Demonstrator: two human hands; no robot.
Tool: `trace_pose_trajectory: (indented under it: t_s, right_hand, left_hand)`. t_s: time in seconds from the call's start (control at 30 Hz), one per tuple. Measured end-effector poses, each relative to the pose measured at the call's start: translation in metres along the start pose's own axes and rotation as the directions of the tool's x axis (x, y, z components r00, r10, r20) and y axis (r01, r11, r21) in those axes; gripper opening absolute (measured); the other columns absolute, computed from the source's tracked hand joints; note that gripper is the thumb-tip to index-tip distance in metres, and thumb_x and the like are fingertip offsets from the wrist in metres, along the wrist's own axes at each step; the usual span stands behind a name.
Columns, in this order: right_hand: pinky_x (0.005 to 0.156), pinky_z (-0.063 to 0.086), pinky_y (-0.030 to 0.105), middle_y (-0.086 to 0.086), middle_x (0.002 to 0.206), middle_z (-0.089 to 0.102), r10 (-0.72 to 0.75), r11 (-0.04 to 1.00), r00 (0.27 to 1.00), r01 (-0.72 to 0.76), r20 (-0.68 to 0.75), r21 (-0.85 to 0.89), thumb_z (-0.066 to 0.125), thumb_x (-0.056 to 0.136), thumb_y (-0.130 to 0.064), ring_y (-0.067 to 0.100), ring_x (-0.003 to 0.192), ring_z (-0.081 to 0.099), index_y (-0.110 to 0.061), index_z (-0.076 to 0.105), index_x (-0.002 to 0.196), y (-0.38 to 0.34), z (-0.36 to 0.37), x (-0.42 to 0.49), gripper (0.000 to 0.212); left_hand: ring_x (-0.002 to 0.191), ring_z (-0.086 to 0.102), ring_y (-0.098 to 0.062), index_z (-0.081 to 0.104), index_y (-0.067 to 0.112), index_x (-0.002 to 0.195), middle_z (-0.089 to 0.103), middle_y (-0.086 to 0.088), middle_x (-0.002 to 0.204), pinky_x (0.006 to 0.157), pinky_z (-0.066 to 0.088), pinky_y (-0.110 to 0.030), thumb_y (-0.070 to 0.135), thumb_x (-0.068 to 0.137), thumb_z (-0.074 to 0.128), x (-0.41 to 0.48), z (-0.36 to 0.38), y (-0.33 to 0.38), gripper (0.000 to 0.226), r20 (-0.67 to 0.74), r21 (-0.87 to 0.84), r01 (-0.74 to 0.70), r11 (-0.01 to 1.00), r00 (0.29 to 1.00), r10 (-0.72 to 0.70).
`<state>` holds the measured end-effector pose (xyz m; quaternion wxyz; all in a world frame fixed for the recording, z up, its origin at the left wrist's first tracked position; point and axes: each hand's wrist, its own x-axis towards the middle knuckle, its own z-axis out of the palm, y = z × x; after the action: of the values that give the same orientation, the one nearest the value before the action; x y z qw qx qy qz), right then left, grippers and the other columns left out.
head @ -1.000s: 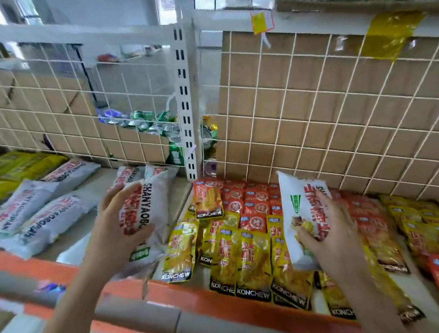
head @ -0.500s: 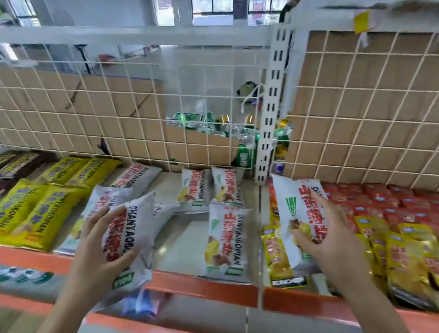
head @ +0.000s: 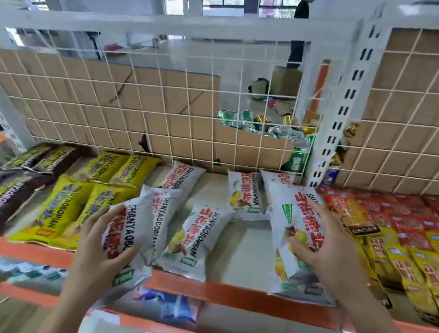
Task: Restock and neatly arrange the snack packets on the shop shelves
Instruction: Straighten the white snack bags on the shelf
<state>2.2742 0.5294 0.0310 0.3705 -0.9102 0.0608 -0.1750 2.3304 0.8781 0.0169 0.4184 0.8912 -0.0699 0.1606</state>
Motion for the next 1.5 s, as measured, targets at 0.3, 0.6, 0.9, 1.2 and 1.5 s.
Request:
trace_pose_trajectory:
  t_s: [0.3,0.6,0.9,1.2,1.5]
  right_hand:
    - [0.090,0.030,0.018,-0.013,0.124,0.036,0.037,0.999,0.999,-0.037,0.020,0.012,0.070,0.080,-0.030,-0.001,0.107,0.035,-0.029,0.031,0.142,-0.009,0.026,0.043,0.072]
    - [0.089,0.022,0.010,-0.024,0.127,0.031,0.078,0.993,0.996,-0.080,-0.033,-0.083,0.067,0.080,-0.030,-0.028,0.107,0.014,-0.038,0.029,0.138,-0.017,0.040,0.054,0.069]
    - [0.101,0.035,0.031,-0.012,0.142,0.033,0.211,0.970,0.970,-0.223,-0.124,-0.094,0.067,0.080,-0.028,0.011,0.128,0.035,-0.039,0.027,0.139,-0.037,0.069,0.034,0.072]
    - [0.095,0.039,0.025,-0.005,0.148,0.022,0.293,0.878,0.954,-0.294,-0.061,-0.377,0.054,0.085,-0.046,0.011,0.125,0.040,-0.038,0.011,0.143,-0.057,0.095,0.014,0.073]
    - [0.083,0.048,0.026,0.002,0.140,0.026,0.389,0.827,0.921,-0.341,0.017,-0.447,0.044,0.090,-0.043,0.016,0.105,0.053,-0.032,0.006,0.146,-0.058,0.118,0.003,0.069]
  left_hand:
    - [0.122,0.028,0.000,0.045,0.032,0.127,0.031,-0.003,0.142,0.089,0.027,-0.004,0.010,0.072,0.078,0.086,0.047,0.020,0.067,0.139,-0.036,-0.046,0.998,0.989,0.050]
    - [0.118,0.043,-0.018,0.047,0.020,0.133,0.038,-0.007,0.140,0.092,0.035,-0.022,0.014,0.075,0.074,0.159,0.121,0.037,0.064,0.306,-0.018,-0.002,1.000,0.952,0.008]
    - [0.131,0.034,-0.033,0.031,0.022,0.142,0.015,-0.012,0.152,0.107,0.034,-0.041,0.015,0.078,0.070,0.174,0.164,0.025,0.075,0.473,0.093,-0.080,0.992,0.880,0.027]
    - [0.140,0.012,-0.038,0.017,0.019,0.148,0.006,-0.013,0.156,0.113,0.018,-0.045,0.035,0.089,0.056,0.169,0.153,0.023,0.072,0.550,0.242,-0.283,0.928,0.828,0.109]
    - [0.137,0.026,-0.024,0.040,0.023,0.139,0.029,-0.003,0.150,0.110,0.025,-0.037,0.032,0.089,0.058,0.154,0.113,0.004,0.054,0.483,0.076,-0.367,0.927,0.827,0.288]
